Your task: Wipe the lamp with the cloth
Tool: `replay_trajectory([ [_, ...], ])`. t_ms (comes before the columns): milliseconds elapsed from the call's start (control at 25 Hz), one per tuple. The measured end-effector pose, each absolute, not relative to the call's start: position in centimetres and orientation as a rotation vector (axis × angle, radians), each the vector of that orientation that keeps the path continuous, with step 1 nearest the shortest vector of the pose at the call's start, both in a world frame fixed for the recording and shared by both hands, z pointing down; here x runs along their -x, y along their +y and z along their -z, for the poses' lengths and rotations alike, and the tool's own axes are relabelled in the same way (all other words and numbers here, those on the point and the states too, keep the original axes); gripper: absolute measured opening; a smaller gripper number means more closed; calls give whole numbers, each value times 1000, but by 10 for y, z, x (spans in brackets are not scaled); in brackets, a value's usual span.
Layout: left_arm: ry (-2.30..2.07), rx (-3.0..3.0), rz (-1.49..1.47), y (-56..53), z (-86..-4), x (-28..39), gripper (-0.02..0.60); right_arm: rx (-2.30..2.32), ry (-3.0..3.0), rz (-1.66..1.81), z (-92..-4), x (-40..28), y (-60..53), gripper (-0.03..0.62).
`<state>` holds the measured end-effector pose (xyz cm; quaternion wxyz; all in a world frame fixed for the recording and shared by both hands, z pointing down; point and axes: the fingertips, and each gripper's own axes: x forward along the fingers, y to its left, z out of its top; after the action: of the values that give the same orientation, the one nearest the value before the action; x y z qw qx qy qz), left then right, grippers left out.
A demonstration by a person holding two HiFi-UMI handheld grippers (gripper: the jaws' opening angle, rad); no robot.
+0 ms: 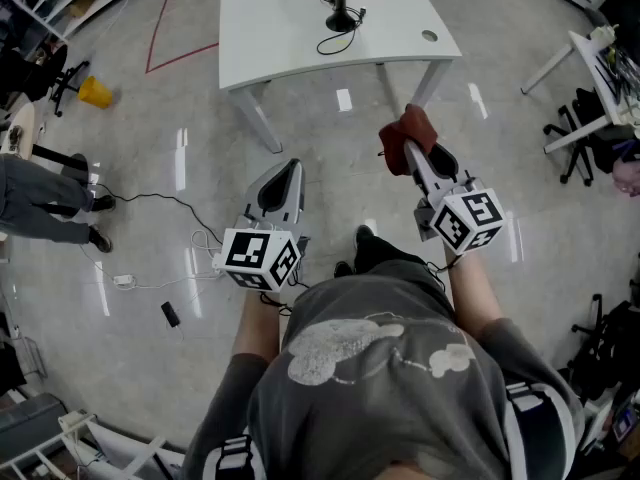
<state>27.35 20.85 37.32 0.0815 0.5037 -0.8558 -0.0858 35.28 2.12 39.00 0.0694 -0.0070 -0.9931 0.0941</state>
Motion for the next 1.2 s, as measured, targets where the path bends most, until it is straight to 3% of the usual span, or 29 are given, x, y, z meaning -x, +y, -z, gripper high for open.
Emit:
replay_trajectory([
  [1200, -2661, -1228, 165, 154, -370, -39, 8, 340, -2929, -399, -410, -59, -45, 91],
])
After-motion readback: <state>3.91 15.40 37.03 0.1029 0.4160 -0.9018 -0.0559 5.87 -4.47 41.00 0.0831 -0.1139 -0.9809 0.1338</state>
